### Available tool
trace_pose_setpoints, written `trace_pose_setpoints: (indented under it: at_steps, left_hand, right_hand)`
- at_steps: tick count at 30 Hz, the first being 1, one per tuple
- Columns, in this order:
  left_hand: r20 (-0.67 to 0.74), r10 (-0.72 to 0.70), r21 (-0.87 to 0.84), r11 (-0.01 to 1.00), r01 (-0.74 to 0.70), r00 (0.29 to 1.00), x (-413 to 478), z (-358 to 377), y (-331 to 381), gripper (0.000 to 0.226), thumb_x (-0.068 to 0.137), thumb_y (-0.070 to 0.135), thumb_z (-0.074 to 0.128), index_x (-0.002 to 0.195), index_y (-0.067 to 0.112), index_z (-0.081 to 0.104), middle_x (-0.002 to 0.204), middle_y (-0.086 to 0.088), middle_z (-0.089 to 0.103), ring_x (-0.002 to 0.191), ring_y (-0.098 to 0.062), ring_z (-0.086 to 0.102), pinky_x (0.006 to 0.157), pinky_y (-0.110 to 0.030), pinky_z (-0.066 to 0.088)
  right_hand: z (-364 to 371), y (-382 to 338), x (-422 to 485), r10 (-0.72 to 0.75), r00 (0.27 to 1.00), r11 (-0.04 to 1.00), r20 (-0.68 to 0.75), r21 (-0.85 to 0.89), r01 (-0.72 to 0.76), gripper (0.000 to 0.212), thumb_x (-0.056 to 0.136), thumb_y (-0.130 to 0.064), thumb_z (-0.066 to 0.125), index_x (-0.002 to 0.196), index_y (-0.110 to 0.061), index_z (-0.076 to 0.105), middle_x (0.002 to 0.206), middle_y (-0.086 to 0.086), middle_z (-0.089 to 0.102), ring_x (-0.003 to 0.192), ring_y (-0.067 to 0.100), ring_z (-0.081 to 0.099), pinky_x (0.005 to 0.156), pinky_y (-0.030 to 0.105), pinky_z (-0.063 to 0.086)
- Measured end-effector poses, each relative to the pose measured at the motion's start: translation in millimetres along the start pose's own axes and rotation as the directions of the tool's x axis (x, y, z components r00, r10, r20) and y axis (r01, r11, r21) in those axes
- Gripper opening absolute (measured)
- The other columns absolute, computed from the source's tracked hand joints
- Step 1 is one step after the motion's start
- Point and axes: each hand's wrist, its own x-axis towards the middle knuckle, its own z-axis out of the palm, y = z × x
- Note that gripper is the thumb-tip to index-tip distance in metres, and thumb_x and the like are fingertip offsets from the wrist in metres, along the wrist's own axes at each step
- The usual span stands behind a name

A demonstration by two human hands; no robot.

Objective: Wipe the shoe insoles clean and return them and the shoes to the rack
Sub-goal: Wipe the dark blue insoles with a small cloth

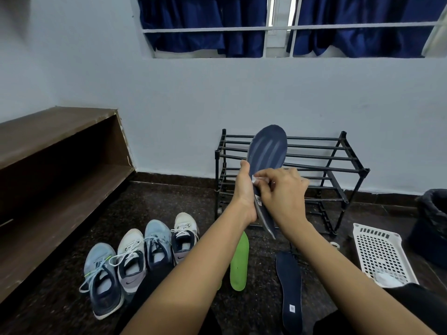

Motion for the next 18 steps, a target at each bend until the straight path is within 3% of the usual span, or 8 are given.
trace_pose_setpoints:
  at_steps: [7,11,15,18]
  left_hand:
    - [-0.038,0.028,-0.028,0.999,-0.029,0.999,3.9,-7.8,15.1,0.079,0.096,0.065,0.024,0.108,0.000,0.068,0.096,-0.014,0.073,0.087,-0.025,0.068,0.080,-0.034,0.054]
    - [-0.069,0.040,-0.007,0.999,-0.041,0.997,-0.3,-6.0,8.3,0.076,0.095,0.068,0.030,0.083,0.006,0.073,0.076,-0.010,0.071,0.073,-0.024,0.067,0.072,-0.035,0.052]
    - [-0.032,-0.018,-0.014,1.000,0.017,0.999,-7.7,1.0,3.0,0.077,0.093,0.070,0.029,0.097,0.007,0.072,0.085,-0.013,0.071,0.083,-0.028,0.067,0.081,-0.038,0.053]
    - [0.019,-0.050,-0.023,0.998,0.051,0.999,-12.7,8.5,-1.9,0.073,0.097,0.065,0.025,0.092,0.008,0.070,0.076,-0.011,0.072,0.071,-0.024,0.069,0.071,-0.033,0.052]
  right_hand:
    - [5.5,-9.7,-6.0,0.012,0.995,0.999,0.100,0.031,-0.015,0.014,0.084,-0.029,0.063,0.094,-0.035,0.070,0.087,-0.004,0.066,0.091,0.020,0.049,0.071,0.032,0.016]
    - [-0.4,-7.2,-2.0,0.006,0.997,1.000,0.076,0.006,-0.007,0.013,0.082,-0.028,0.066,0.090,-0.038,0.071,0.084,-0.010,0.066,0.091,0.017,0.046,0.071,0.032,0.015]
    - [-3.4,-3.1,6.2,0.018,0.999,0.999,0.034,-0.037,-0.016,0.011,0.081,-0.029,0.069,0.089,-0.035,0.073,0.079,-0.008,0.067,0.092,0.021,0.049,0.072,0.035,0.017]
    - [-7.2,1.4,11.2,0.051,0.999,0.998,0.007,-0.041,-0.051,0.010,0.081,-0.030,0.069,0.089,-0.034,0.073,0.080,-0.007,0.068,0.092,0.022,0.048,0.071,0.033,0.015]
